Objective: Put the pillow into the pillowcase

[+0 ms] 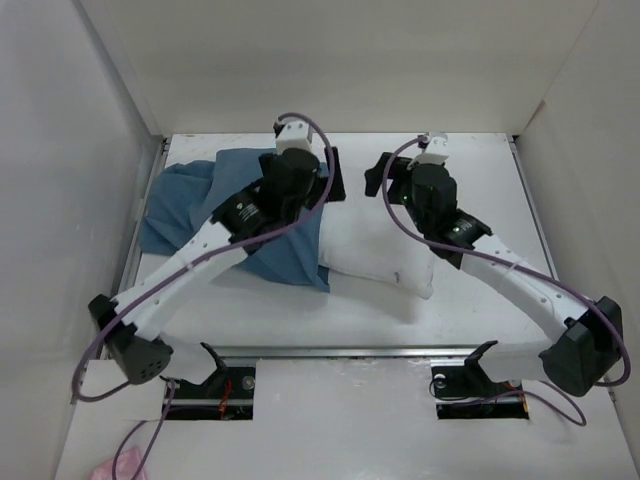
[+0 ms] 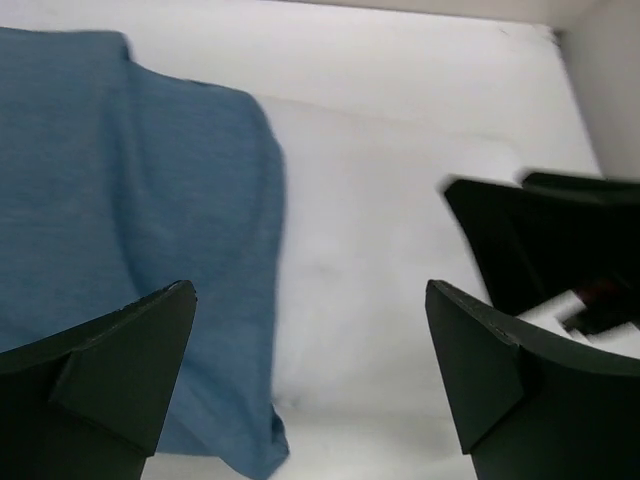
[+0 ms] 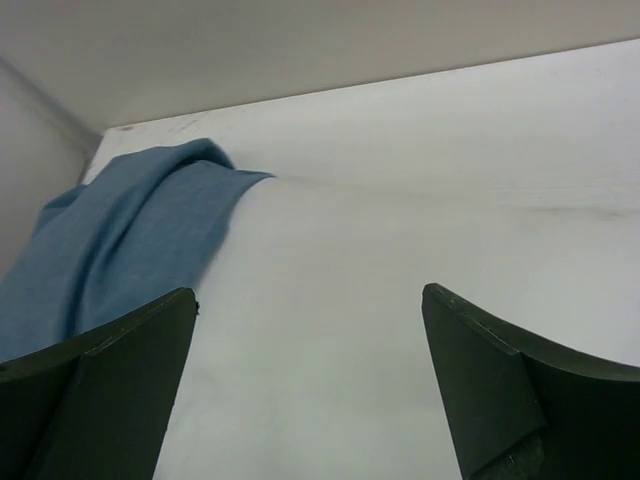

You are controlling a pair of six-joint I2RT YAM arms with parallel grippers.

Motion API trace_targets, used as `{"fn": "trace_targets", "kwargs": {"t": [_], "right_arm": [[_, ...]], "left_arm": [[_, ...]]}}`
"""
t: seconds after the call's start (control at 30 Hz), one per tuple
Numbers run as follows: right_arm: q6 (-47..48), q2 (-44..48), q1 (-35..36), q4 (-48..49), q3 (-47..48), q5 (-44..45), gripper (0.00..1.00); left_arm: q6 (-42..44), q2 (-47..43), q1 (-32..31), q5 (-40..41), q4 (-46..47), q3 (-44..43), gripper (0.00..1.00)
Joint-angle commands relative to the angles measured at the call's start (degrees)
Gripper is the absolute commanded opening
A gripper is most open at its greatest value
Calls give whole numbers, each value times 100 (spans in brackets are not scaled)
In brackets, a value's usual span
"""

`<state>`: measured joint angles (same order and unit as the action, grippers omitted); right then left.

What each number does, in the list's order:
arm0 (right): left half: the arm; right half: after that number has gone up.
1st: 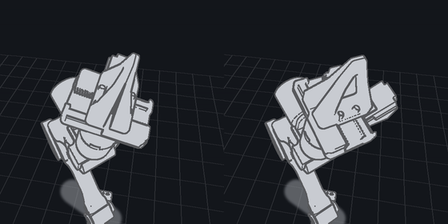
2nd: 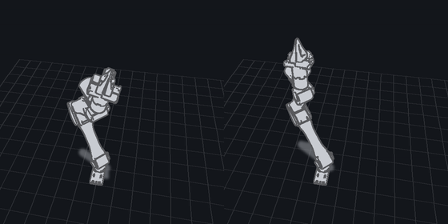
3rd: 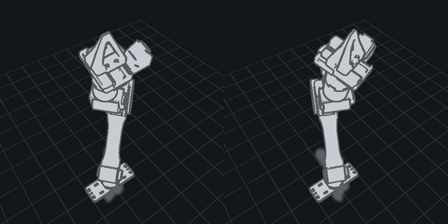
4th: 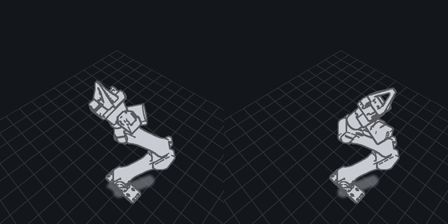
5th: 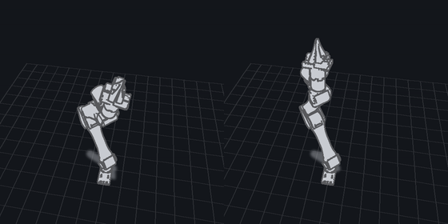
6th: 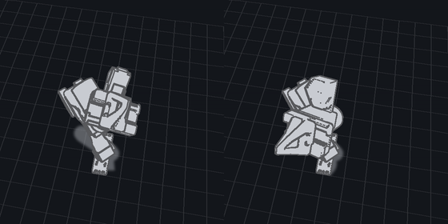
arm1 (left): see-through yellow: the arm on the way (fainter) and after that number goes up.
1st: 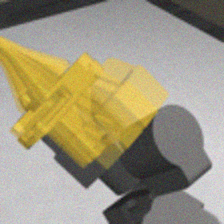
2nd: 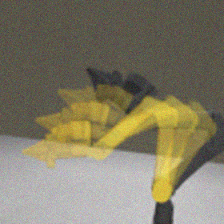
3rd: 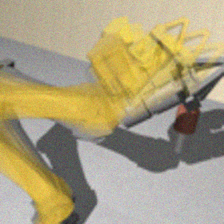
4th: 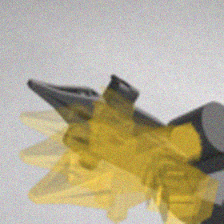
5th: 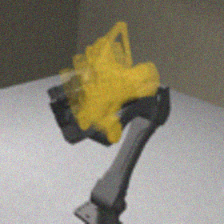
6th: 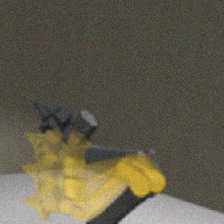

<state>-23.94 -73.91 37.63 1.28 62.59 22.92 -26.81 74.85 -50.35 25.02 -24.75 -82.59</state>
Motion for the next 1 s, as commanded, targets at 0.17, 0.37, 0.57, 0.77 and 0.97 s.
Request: {"fn": "trace_targets", "kwargs": {"t": [0.17,0.37,0.57,0.77,0.97], "right_arm": [[372,-439,-1064,-585,579,-823,100],[759,-817,-1336,-585,877,-1025,100],[962,-870,-1460,-304,825,-1210,100],[1953,-1072,-1512,467,615,-1886,100],[2816,-2003,-1513,329,1342,-3151,100]], "left_arm": [[887,2732,903,909,-1267,-2625,100],[1284,4036,1045,1171,-2041,-4036,95],[1231,4205,1272,1637,-2209,-3862,74],[1308,4309,1484,1490,-1990,-3809,27],[1538,4415,1484,1138,-1647,-3809,0]]}}
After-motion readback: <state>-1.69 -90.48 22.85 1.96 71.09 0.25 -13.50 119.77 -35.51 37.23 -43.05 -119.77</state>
